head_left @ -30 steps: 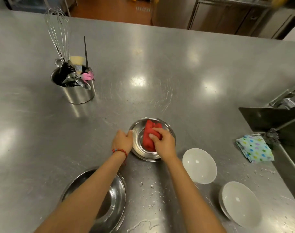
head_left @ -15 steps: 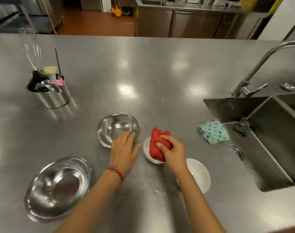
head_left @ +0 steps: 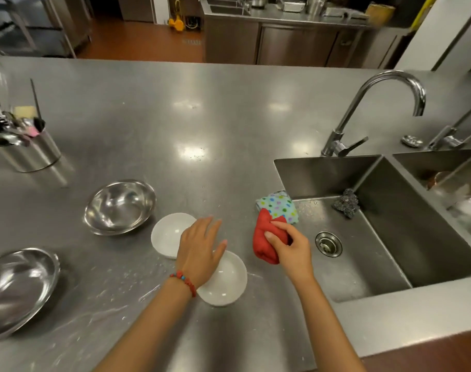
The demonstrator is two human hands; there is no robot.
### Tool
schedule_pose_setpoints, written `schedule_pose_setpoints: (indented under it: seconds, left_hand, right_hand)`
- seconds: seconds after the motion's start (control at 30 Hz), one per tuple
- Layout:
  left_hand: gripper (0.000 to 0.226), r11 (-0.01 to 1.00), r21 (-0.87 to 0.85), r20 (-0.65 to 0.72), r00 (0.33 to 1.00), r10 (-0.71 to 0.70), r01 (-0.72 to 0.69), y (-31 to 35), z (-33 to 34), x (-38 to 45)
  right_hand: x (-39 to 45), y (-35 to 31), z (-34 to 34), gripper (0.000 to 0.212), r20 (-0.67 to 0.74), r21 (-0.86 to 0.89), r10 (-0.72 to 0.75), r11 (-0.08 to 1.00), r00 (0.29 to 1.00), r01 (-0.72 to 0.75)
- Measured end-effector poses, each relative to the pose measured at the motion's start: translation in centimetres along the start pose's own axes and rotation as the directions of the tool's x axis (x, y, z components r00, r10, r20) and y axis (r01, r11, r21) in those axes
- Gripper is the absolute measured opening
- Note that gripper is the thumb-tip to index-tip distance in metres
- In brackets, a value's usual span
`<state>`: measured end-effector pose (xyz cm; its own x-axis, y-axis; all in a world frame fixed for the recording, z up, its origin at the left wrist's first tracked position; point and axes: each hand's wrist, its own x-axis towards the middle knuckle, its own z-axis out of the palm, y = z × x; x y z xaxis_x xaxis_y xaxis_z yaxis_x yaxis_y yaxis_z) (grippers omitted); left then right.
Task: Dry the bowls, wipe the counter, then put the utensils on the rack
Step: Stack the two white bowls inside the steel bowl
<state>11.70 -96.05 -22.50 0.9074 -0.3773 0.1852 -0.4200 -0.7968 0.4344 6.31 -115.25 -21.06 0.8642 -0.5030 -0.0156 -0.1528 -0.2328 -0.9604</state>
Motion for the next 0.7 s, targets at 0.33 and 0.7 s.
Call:
schedule_pose_setpoints:
  seconds: [0.33,0.7]
  left_hand:
    - [0.051,0.999,0.036,0.082,0.996,-0.019,0.017,2.2,3.7,6.8]
    - [0.052,0.984,0.089,0.069,0.985,-0.159,0.153,5.0,9.4,15.4]
  right_hand:
    - [6.9,1.4,-2.7,0.023,0.011,0.011,0.023,1.000,1.000,-0.024]
    - [22.5,4.2,-2.4,0.025,0.159,0.047,0.007,0.999,0.987,-0.015]
